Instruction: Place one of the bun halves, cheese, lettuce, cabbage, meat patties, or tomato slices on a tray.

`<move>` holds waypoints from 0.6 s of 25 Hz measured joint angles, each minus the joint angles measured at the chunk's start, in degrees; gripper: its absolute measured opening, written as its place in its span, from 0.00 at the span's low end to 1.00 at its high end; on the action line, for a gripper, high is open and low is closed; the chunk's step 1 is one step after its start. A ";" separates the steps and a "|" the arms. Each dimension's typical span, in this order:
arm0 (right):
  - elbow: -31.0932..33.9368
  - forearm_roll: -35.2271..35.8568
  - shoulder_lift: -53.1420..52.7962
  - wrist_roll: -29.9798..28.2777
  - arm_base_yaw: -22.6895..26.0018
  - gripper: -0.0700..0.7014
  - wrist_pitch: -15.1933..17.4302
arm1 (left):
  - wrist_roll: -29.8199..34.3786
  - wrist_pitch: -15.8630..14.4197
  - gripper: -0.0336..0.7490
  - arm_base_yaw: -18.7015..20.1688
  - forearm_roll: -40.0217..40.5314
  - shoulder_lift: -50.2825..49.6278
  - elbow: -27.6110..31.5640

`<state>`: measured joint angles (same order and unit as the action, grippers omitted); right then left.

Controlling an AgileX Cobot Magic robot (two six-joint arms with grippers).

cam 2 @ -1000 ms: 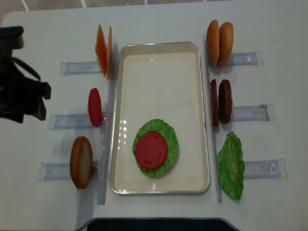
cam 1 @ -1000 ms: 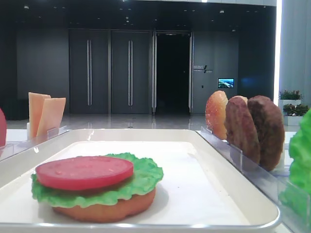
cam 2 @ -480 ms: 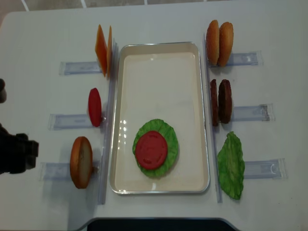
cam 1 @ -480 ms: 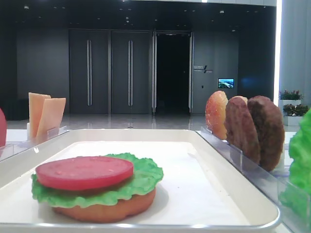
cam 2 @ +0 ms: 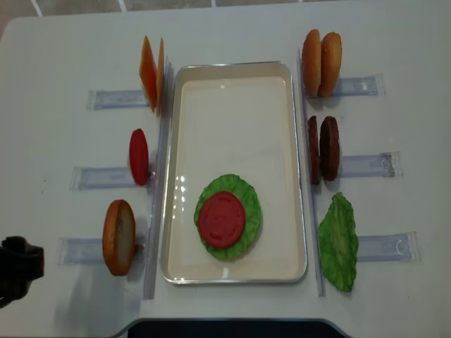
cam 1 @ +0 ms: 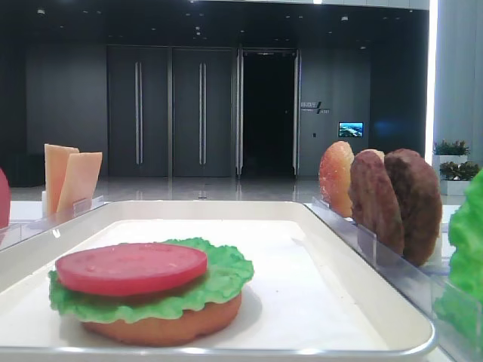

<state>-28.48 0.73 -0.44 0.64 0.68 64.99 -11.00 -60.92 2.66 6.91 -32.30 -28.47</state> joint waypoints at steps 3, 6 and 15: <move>0.00 0.00 0.00 0.00 0.00 0.70 0.00 | 0.67 -0.05 0.56 0.00 -0.40 3.76 0.27; 0.00 0.00 0.00 0.00 0.00 0.70 0.00 | 2.06 -0.05 0.52 0.00 -1.29 6.96 0.38; 0.00 0.00 0.00 0.00 0.00 0.70 0.00 | 2.81 -1.46 0.48 0.00 -1.79 17.41 1.13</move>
<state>-28.48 0.73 -0.44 0.64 0.68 64.99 -8.20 -62.38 2.66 5.12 -14.89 -27.34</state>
